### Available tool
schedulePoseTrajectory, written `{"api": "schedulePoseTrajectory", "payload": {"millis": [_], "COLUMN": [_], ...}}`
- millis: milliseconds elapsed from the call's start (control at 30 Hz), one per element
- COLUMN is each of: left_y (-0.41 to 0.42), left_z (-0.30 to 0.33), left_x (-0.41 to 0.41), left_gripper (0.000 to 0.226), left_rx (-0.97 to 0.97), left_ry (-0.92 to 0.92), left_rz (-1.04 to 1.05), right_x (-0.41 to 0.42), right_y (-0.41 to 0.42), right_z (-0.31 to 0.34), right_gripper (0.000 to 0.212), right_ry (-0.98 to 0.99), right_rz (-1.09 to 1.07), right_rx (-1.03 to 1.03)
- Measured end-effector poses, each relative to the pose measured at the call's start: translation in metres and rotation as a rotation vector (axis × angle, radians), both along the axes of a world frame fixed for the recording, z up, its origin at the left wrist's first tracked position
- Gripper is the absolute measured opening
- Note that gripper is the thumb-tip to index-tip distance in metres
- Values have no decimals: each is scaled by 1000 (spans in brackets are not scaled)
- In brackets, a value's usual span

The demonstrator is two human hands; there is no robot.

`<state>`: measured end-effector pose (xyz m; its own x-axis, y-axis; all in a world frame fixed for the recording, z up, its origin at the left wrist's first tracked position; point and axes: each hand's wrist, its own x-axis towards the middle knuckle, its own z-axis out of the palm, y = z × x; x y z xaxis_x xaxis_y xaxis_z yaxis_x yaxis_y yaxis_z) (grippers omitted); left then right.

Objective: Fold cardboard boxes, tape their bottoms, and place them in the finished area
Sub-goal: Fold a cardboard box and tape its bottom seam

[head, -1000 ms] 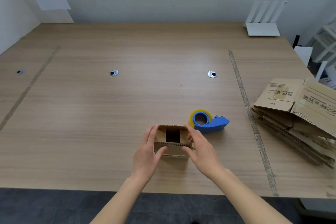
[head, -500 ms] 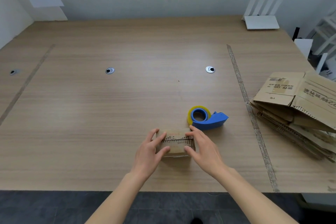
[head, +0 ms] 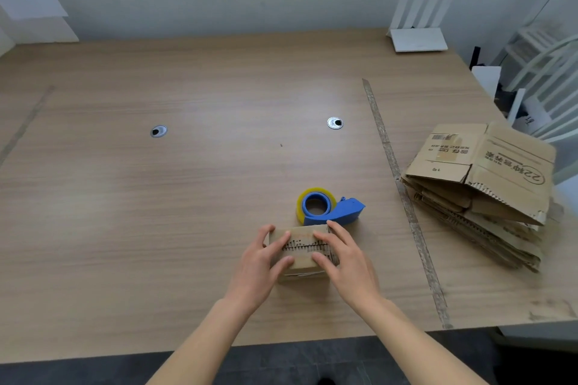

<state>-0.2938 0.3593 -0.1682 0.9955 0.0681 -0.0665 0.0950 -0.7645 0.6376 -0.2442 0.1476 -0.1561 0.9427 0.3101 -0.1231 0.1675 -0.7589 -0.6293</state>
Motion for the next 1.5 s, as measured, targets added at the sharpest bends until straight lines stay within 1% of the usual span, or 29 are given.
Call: {"api": "schedulePoseTrajectory", "payload": {"millis": [67, 133, 233, 300, 433, 633, 733, 833, 933, 1100, 1200, 1400, 1433, 1500], "left_y": [4, 4, -7, -16, -26, -33, -36, -37, -21, 33, 54, 49, 48, 51], "left_z": [6, 14, 24, 25, 21, 4, -9, -18, -18, -8, -4, -20, -24, -25], "left_x": [7, 19, 46, 66, 110, 158, 168, 173, 172, 150, 134, 114, 112, 111], "left_gripper": [50, 41, 34, 37, 48, 65, 67, 65, 67, 82, 86, 71, 67, 59], "left_rx": [56, 126, 150, 147, 113, 231, 286, 375, 416, 472, 518, 271, 249, 266], "left_ry": [0, -60, -115, -65, 123, 271, 302, 273, 244, 279, 305, 253, 250, 246], "left_rz": [-27, -29, -17, -87, -216, -429, -490, -552, -534, -458, -412, -218, -195, -194], "right_x": [-1, -2, -4, -4, 0, 6, 5, 5, 7, 10, 10, 10, 10, 10], "right_y": [-1, -3, -3, -4, -6, -7, -9, -10, -9, -6, -5, -2, -2, 0], "right_z": [-1, -3, -3, -3, -2, -4, -6, -8, -7, -3, -2, -1, -2, -2], "right_gripper": [46, 46, 46, 45, 47, 45, 45, 46, 47, 46, 46, 46, 45, 44], "right_ry": [-1, -13, -20, -20, -45, -66, -73, -79, -61, -46, -19, 13, 9, 6], "right_rz": [8, 5, -5, 5, 16, 20, 30, 40, 38, 31, 22, 13, 16, 8], "right_rx": [-11, -5, 4, -4, -42, -42, -43, -45, -49, -47, -46, -78, -84, -81]}}
